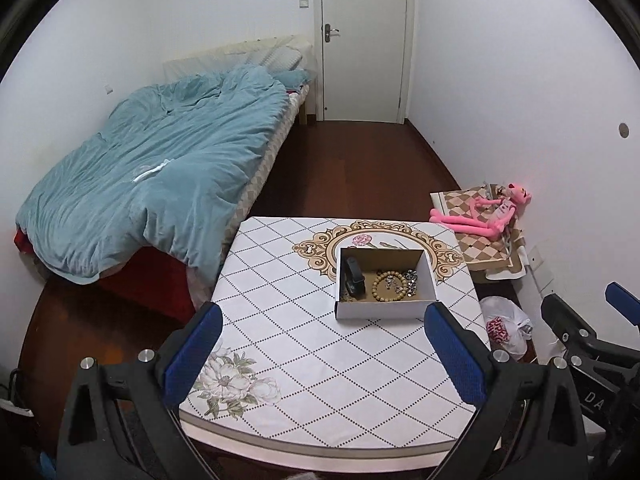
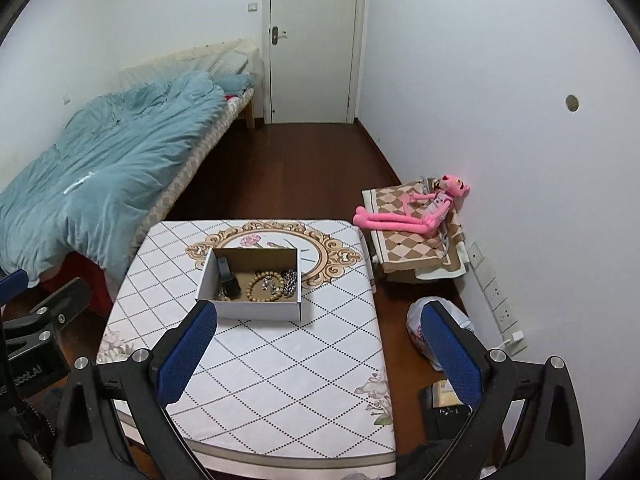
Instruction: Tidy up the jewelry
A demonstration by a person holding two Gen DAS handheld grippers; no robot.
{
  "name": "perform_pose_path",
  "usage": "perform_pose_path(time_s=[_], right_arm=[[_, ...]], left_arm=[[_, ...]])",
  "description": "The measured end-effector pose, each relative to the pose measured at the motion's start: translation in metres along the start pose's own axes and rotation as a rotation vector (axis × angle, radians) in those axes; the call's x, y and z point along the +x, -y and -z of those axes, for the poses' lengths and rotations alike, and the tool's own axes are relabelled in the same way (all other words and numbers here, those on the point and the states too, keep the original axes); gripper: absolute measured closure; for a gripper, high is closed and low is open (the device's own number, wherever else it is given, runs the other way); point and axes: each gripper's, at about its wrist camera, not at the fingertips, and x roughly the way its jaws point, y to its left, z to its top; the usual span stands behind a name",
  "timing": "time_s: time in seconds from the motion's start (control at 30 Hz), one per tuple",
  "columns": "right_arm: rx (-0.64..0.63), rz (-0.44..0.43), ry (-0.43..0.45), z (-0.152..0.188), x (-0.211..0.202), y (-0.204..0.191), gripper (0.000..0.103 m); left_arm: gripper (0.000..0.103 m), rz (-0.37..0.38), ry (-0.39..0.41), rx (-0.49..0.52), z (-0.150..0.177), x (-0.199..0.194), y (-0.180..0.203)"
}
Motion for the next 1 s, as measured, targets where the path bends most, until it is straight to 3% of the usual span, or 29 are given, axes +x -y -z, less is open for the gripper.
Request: perform_pose_path(time_s=[0.2, 0.43, 0.63, 1.0], right_arm=[[0.009, -0.01, 0.018, -0.001, -0.027, 0.003, 0.0], [0.009, -0.006, 0.009, -0.013, -0.028, 0.006, 0.0], [0.01, 0.004, -0.012, -0.025, -0.008, 0.006, 0.0], [-0.005, 0.03, -0.078, -0.039, 0.046, 0.002, 0.0]], left_arm=[[0.0, 0.008, 0.002, 0.0, -0.001, -0.015, 0.0], [0.0, 0.005, 0.001, -0.003, -0.012, -0.011, 0.001], [0.0, -0.005, 0.006, 0.006, -0.022, 0.0, 0.003], [0.0, -0.037, -0.083, 0.019, -0.03, 0.048, 0.006]])
